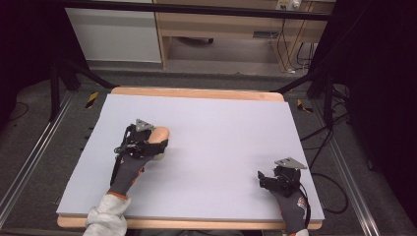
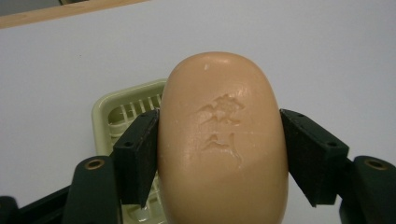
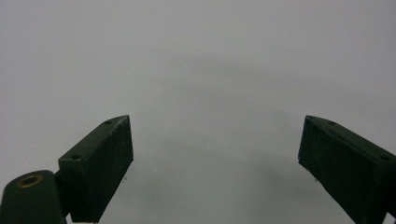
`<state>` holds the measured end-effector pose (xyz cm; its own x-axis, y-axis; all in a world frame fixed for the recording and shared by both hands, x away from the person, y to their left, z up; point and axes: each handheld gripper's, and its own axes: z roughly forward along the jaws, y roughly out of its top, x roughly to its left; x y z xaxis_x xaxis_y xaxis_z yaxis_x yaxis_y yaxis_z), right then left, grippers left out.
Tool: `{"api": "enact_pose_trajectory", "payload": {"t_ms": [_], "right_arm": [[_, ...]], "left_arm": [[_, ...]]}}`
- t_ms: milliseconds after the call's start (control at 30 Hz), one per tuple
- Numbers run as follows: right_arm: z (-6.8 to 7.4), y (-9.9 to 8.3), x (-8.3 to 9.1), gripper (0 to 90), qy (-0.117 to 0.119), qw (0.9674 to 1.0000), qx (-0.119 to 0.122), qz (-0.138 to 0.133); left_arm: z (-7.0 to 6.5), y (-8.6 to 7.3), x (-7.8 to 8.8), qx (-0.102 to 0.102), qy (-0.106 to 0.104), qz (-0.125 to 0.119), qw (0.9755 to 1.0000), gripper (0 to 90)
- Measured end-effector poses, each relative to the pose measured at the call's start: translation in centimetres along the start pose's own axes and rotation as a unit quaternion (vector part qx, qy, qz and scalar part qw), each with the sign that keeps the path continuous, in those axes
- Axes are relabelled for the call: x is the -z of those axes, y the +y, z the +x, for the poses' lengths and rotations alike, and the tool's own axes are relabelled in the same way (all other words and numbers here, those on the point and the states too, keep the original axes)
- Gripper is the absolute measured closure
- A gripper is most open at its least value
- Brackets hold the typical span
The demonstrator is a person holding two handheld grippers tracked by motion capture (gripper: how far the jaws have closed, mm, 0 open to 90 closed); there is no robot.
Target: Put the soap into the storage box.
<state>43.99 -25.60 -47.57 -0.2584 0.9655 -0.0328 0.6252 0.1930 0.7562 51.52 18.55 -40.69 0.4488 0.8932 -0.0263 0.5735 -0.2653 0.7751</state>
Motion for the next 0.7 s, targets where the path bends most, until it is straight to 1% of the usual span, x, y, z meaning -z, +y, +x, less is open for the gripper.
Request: {"api": "enact_pose_trajectory", "payload": {"t_ms": [367, 533, 700], "right_arm": [[0.0, 0.0, 0.0, 10.4, -0.002, 1.0000, 0.001, 0.001], [0.0, 0.0, -0.1, 10.4, -0.002, 1.0000, 0.002, 0.001], [0.0, 0.0, -0.1, 10.4, -0.001, 1.0000, 0.004, 0.002]], "left_arm": [[1.0, -0.1, -0.7, 0.011, 0.012, 0.002, 0.9999, 31.6], [1.5, -0.2, -1.1, 0.015, 0.017, 0.000, 0.9997, 31.7], [1.7, -0.2, -1.5, 0.015, 0.019, 0.004, 0.9997, 31.7]]}}
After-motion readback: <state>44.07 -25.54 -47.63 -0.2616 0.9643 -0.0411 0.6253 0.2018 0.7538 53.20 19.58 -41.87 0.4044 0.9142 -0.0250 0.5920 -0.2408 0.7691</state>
